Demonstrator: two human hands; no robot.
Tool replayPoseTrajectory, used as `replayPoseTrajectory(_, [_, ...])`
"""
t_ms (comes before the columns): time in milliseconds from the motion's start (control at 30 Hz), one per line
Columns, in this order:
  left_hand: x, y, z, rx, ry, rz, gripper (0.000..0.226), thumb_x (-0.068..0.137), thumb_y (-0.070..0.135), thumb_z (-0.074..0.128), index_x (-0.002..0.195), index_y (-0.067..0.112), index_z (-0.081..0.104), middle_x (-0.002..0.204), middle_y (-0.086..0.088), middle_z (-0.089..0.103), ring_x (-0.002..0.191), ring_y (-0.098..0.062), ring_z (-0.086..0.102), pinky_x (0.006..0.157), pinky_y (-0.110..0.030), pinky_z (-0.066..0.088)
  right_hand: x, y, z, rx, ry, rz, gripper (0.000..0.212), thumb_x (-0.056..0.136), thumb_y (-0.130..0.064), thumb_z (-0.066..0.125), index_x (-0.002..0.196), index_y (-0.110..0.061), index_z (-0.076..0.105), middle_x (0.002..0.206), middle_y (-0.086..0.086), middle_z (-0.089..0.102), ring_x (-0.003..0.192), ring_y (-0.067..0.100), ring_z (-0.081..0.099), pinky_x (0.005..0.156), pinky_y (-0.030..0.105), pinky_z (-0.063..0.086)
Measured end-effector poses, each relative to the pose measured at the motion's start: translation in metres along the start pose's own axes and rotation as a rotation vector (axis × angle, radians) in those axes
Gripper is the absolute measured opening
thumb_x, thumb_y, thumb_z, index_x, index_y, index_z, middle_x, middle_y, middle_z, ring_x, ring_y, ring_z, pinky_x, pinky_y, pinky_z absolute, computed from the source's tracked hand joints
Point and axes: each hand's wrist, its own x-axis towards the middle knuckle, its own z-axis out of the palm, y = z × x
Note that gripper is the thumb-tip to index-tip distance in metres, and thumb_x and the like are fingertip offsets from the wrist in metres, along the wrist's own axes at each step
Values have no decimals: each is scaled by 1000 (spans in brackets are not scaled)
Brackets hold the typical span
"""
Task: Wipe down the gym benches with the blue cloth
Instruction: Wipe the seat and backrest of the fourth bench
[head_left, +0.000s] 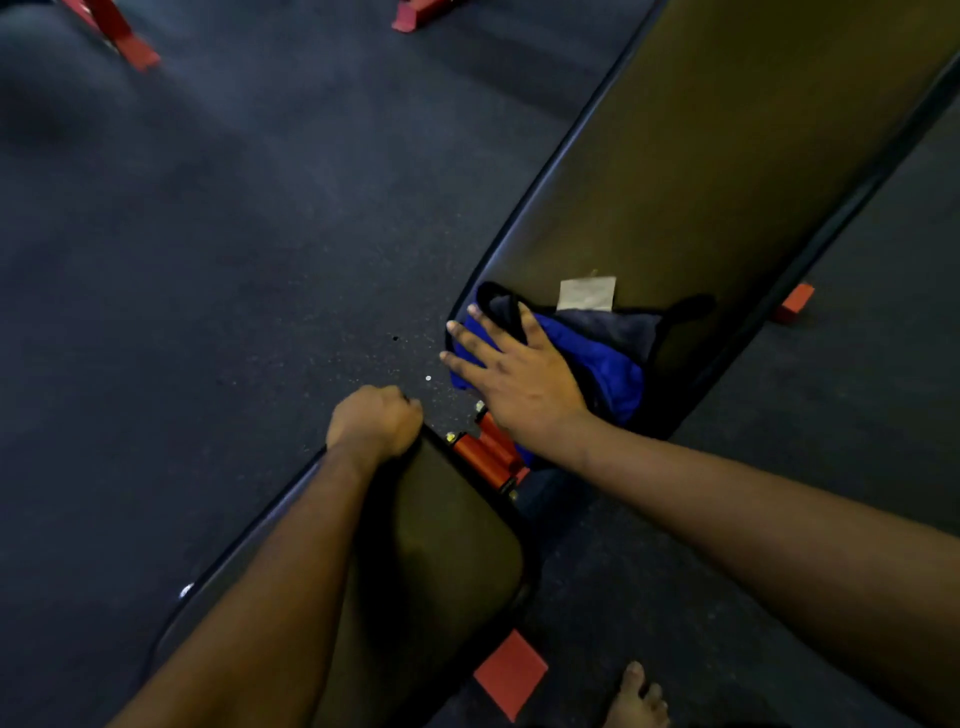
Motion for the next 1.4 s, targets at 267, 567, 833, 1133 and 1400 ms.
replayPoseTrajectory(267, [12, -4, 15, 33, 142, 26, 40, 99, 36, 36, 116, 12, 63, 128, -15, 60, 113, -32, 58, 91, -38, 46, 3, -3, 21, -112, 223, 63, 62, 91, -43, 54, 150, -30, 40, 161, 2, 31, 150, 26, 23, 109, 60, 5])
replayPoseTrajectory(567, [12, -15, 19, 50, 154, 104, 48, 93, 33, 35, 130, 11, 55, 143, -15, 50, 122, -33, 52, 101, -39, 43, -24, -32, 17, -180, 212, 365, 61, 95, -66, 33, 152, -45, 27, 167, 2, -3, 151, 29, -19, 107, 73, -13])
replayPoseTrajectory(833, [21, -15, 24, 48, 194, 141, 34, 93, 30, 36, 111, 16, 62, 131, -12, 58, 106, -30, 57, 87, -36, 45, 14, 32, -12, -102, 193, 415, 58, 99, -64, 26, 153, -46, 21, 167, -2, 6, 153, 26, -2, 113, 68, 5])
replayPoseTrajectory(1133, [26, -12, 29, -38, 214, 84, 35, 89, 29, 38, 111, 16, 62, 125, -10, 59, 104, -29, 59, 92, -39, 49, 68, 108, -40, -72, 178, 715, 51, 101, -56, 27, 147, -37, 40, 165, 1, 19, 151, 28, 11, 116, 59, 14])
replayPoseTrajectory(1400, [29, -15, 25, -84, 183, 133, 39, 92, 32, 39, 120, 13, 59, 130, -12, 58, 110, -30, 58, 98, -41, 47, -8, -2, 11, -144, 204, 303, 50, 98, -53, 39, 144, -36, 47, 161, 2, 32, 149, 27, 24, 115, 57, 17])
